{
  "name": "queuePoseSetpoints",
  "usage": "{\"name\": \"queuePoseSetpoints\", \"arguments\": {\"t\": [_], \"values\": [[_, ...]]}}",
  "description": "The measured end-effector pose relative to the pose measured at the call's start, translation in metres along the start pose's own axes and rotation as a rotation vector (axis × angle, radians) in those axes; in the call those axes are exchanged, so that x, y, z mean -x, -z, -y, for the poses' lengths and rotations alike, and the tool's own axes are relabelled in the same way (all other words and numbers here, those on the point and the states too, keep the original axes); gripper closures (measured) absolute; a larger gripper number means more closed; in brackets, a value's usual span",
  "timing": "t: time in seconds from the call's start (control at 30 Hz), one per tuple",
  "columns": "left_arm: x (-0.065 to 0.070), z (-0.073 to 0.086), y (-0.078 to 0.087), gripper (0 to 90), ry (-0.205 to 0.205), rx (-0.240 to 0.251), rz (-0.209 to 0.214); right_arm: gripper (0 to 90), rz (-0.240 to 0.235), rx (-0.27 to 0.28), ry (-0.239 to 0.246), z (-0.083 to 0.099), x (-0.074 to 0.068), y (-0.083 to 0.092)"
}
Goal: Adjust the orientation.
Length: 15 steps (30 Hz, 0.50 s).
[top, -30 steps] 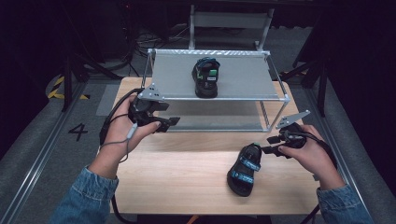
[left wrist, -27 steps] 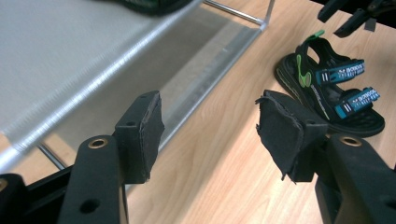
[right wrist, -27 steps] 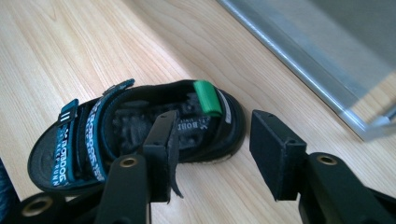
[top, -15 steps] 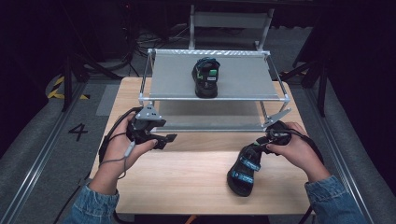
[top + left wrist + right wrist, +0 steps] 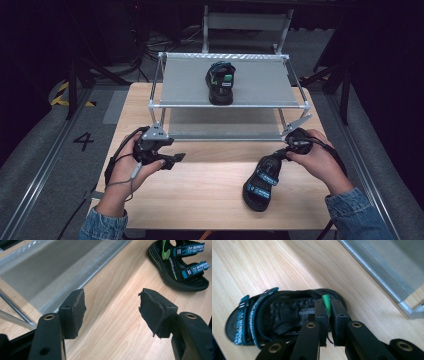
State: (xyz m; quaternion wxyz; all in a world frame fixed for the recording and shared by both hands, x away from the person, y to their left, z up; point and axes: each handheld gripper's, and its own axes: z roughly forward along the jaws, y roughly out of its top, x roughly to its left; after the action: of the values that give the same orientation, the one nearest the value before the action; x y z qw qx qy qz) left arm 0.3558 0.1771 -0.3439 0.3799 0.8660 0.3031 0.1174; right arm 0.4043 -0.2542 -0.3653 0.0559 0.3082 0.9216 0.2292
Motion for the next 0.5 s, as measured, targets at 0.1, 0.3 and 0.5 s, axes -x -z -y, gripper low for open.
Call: {"name": "queuePoseSetpoints", "arguments": {"t": [0.1, 0.3, 0.5], "values": [[-0.002, 0.002, -0.005, 37.2, -0.009, -0.039, -0.025, 85.2, 0.008, -0.003, -0.002, 0.004, -0.006, 0.008], [-0.002, 0.002, -0.015, 36.3, -0.014, -0.081, -0.018, 85.1, 0.024, -0.007, -0.031, 0.02, -0.018, 0.025], [-0.003, 0.001, -0.025, 36.2, -0.019, -0.113, 0.002, 86.9, 0.029, -0.016, -0.069, 0.038, -0.026, 0.039]]}}
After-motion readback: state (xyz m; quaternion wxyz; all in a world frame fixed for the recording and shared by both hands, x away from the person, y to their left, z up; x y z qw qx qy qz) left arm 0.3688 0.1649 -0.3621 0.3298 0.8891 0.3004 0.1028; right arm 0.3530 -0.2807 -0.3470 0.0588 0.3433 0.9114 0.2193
